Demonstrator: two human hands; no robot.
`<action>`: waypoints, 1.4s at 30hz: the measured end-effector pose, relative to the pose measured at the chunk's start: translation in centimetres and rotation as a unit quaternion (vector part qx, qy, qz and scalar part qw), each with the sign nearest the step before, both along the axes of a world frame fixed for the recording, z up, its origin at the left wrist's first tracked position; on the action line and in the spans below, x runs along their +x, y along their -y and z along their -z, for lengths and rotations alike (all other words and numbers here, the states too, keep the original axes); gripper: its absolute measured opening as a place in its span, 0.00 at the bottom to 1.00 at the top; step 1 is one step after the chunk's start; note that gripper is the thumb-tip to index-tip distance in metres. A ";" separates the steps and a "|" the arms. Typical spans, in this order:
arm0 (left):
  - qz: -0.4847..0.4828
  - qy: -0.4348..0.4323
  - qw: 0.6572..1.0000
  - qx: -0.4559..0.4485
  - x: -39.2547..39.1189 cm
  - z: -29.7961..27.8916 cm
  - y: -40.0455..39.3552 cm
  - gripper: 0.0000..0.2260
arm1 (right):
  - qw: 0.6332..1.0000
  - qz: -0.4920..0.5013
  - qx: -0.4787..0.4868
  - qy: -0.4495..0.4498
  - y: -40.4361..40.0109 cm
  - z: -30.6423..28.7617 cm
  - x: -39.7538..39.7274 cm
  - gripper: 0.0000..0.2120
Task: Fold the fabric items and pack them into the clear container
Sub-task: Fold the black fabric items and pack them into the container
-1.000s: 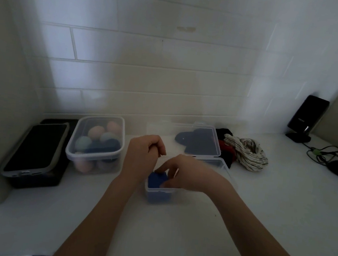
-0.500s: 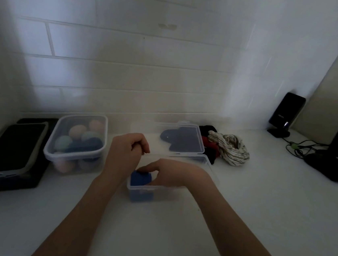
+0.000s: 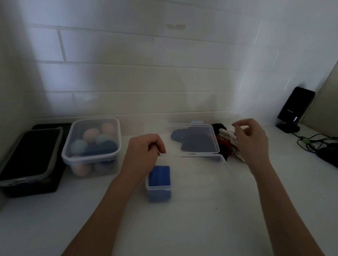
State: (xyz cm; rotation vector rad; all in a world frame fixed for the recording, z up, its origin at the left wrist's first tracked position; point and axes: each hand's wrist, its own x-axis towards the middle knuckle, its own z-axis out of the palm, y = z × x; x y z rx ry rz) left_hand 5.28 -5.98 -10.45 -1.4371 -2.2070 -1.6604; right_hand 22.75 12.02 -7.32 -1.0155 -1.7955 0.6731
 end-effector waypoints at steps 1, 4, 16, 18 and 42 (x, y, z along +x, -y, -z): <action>0.001 -0.002 1.000 0.000 0.0 0.0 0.0 0.18 | 1.000 -0.002 -0.008 0.023 -0.8 1.0 0.1 0.06; 0.008 0.001 1.000 0.002 0.1 -0.1 0.1 0.17 | 0.985 -0.123 -0.026 0.119 -1.6 3.4 0.1 0.09; 0.009 -0.001 0.999 -0.033 0.1 -0.7 0.3 0.16 | 0.997 -0.046 0.020 0.055 -1.3 3.8 -0.3 0.13; 0.012 -0.017 0.999 -0.035 0.2 -0.7 0.3 0.16 | 0.999 -0.029 0.017 0.000 -1.0 2.6 -0.6 0.13; 0.089 0.020 0.993 0.081 0.7 -5.2 -3.9 0.14 | 0.908 -0.370 -0.194 -0.014 5.2 -6.5 -5.2 0.15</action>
